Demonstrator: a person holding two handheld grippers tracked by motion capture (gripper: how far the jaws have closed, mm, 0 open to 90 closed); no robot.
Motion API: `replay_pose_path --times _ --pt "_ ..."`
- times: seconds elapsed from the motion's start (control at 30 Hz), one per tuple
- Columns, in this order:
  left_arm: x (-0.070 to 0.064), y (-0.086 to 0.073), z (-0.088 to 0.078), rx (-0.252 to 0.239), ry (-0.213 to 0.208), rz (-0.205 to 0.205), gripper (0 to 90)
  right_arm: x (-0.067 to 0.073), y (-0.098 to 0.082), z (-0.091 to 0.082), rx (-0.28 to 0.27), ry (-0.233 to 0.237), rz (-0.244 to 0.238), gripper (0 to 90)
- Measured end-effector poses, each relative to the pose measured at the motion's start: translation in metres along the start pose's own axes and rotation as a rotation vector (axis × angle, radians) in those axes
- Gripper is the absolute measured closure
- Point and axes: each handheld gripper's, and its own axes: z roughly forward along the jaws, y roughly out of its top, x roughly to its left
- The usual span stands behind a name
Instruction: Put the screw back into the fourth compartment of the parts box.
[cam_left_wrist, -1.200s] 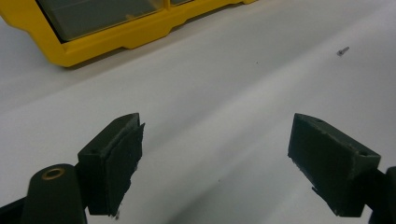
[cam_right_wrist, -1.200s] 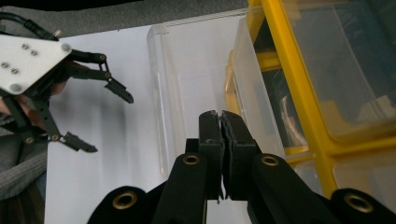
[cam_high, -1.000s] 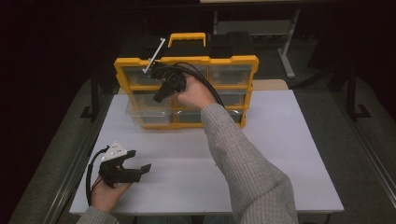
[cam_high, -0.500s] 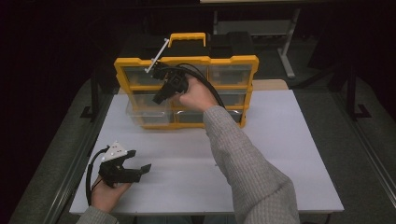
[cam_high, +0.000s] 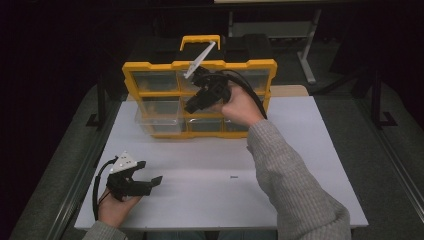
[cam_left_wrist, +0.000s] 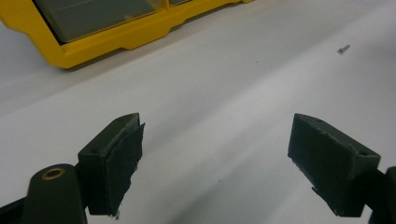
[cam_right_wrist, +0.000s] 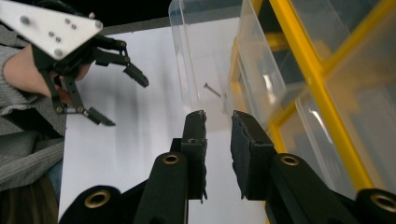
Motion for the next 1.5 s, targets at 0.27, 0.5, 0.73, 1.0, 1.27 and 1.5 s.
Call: replay_pose_path --times 0.27,0.5,0.73,1.0,1.27,1.5 --pt "0.0 0.0 0.002 -0.005 -0.002 0.01 17.3 0.006 -0.04 -0.014 -0.015 0.001 0.016 71.5" --pt "-0.003 0.0 0.004 -0.017 -0.004 -0.009 17.3 0.008 -0.068 -0.012 -0.017 0.01 0.038 68.7" --pt "-0.001 0.0 0.003 -0.002 -0.003 0.004 17.3 0.012 -0.095 -0.007 -0.013 0.004 0.045 66.4" --pt "-0.002 0.0 0.003 -0.007 -0.004 -0.002 17.3 0.014 -0.117 -0.001 -0.006 0.002 0.081 61.3" --pt "-0.002 0.0 0.003 -0.007 -0.005 -0.006 17.3 0.017 -0.139 0.012 0.006 0.011 0.107 58.7" --pt "-0.002 0.0 0.003 -0.005 -0.006 -0.003 17.3 0.02 -0.152 0.021 0.032 0.026 0.143 58.5"
